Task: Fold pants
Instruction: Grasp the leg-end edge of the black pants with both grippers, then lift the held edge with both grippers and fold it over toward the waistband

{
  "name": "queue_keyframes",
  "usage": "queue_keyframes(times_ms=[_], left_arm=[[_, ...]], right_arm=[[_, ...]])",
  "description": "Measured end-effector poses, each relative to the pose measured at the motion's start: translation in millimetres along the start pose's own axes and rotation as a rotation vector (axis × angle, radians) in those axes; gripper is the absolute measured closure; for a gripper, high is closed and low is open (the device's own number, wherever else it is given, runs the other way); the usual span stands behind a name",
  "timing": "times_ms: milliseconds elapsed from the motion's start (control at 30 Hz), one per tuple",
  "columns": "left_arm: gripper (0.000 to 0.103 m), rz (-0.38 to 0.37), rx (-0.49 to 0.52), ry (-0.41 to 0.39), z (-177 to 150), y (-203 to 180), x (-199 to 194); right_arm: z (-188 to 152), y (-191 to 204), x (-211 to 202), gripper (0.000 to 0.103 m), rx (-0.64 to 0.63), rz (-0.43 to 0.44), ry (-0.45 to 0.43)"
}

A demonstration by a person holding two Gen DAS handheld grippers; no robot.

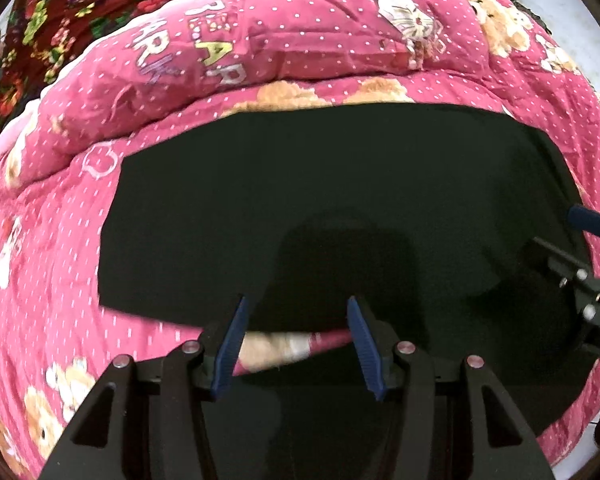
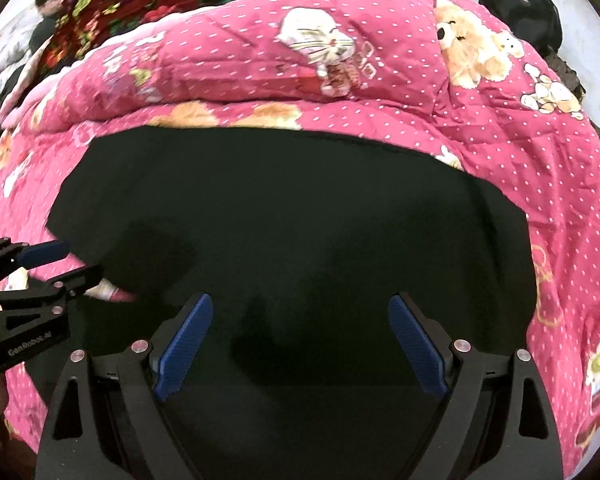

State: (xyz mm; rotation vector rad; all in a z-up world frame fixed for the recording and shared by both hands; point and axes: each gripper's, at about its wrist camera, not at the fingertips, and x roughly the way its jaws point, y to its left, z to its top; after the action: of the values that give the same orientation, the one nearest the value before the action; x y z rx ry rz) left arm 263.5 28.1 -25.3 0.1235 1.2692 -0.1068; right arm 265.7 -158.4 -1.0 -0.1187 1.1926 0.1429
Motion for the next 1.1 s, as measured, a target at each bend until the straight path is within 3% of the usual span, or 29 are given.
queue_keyframes(times_ms=[433,767,967,1100], left_arm=[[0.051,0.048,0.015,-0.007,74,19,65],[0.050,0.050,0.019,-0.088,123,24,88],[0.045,0.050,0.070,-0.094,135,16,107],[0.044,0.089,0.150,-0.149,126,2,113]], right_arm=[[68,-63,65,0.013,-0.021,-0.024,-0.012],[98,-86,94,0.013,-0.093,-0.001,-0.040],[103,-98,122,0.013,-0.064,0.059,0.017],[102,-101,137,0.014,-0.033,0.078,0.061]])
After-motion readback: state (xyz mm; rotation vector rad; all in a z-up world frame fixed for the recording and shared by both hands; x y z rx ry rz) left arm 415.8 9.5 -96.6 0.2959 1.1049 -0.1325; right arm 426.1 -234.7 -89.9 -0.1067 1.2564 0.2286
